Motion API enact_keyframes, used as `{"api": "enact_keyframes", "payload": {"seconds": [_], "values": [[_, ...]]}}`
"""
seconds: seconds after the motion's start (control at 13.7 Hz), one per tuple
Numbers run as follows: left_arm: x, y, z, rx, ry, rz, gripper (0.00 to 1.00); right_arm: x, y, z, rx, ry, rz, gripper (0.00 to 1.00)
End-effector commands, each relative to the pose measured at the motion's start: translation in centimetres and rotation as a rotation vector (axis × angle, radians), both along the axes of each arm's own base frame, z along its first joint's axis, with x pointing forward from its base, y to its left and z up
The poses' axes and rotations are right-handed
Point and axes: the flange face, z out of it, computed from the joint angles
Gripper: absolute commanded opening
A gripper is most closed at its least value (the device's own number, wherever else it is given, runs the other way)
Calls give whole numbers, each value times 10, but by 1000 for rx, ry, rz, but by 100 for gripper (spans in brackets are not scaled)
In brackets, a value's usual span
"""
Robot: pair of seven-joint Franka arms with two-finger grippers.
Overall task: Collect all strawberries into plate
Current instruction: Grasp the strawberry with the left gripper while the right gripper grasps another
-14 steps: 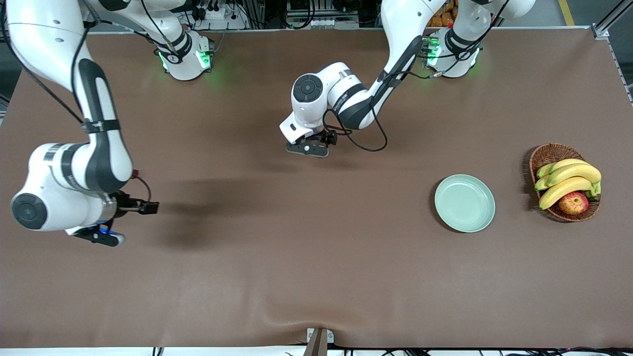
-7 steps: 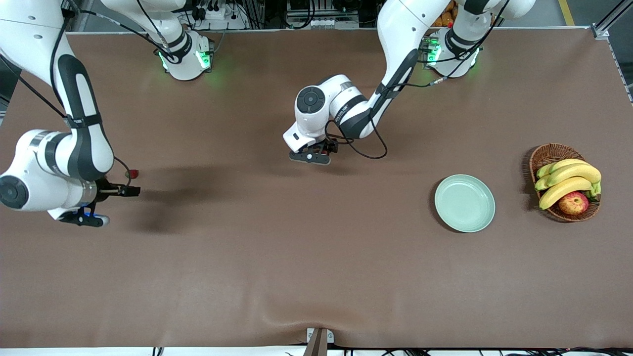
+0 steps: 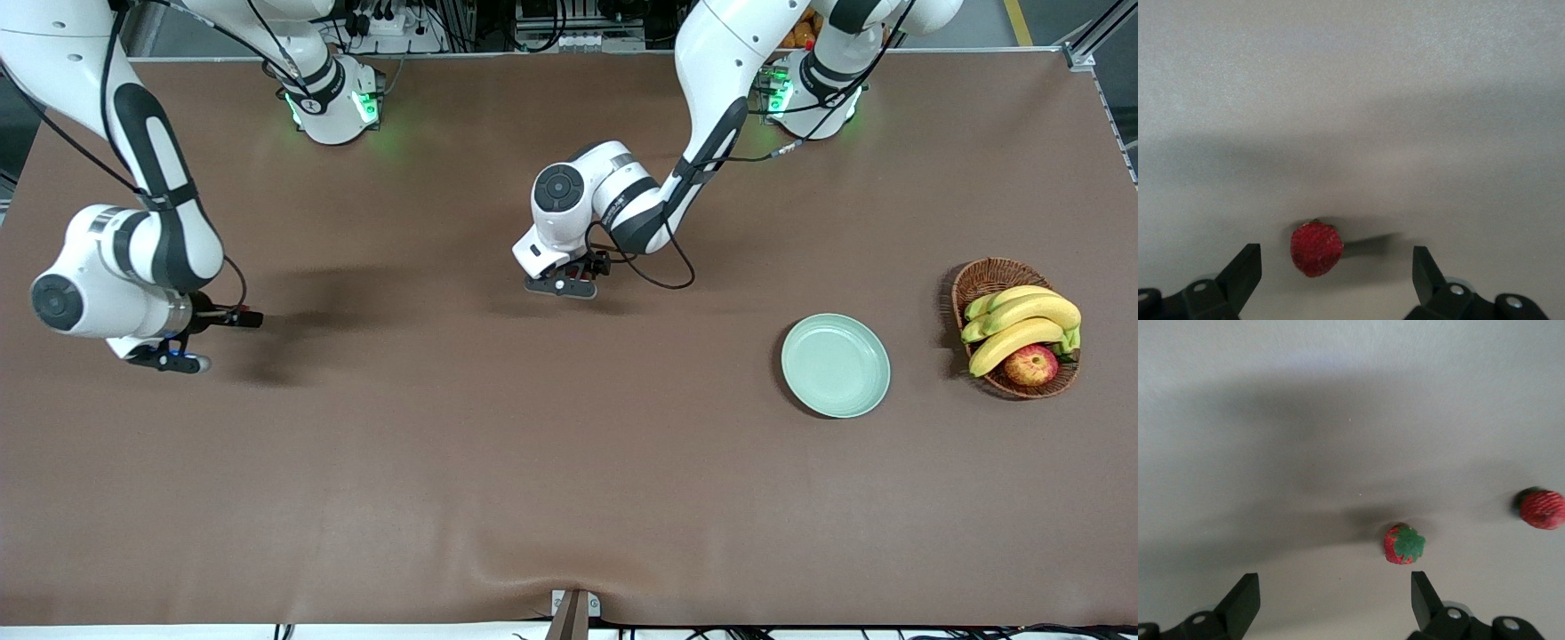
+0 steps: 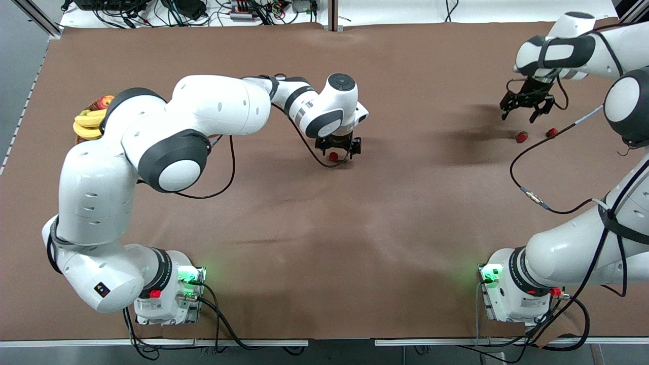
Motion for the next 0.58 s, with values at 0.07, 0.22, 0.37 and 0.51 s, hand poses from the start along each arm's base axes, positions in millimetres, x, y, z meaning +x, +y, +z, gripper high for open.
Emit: {"api": "enact_keyframes", "payload": {"seconds": [0.07, 0.22, 0.37, 0.51], "values": [[-1, 3, -3, 13, -15, 10, 65, -23, -30, 4, 29, -15, 57, 99], [-1, 4, -4, 17, -12, 12, 21, -25, -44, -1, 31, -31, 59, 94], [-1, 6, -6, 20, -10, 12, 0, -28, -46, -11, 25, -41, 57, 82], [0, 8, -6, 24, -7, 14, 0, -30, -45, -19, 23, -42, 59, 72]]}}
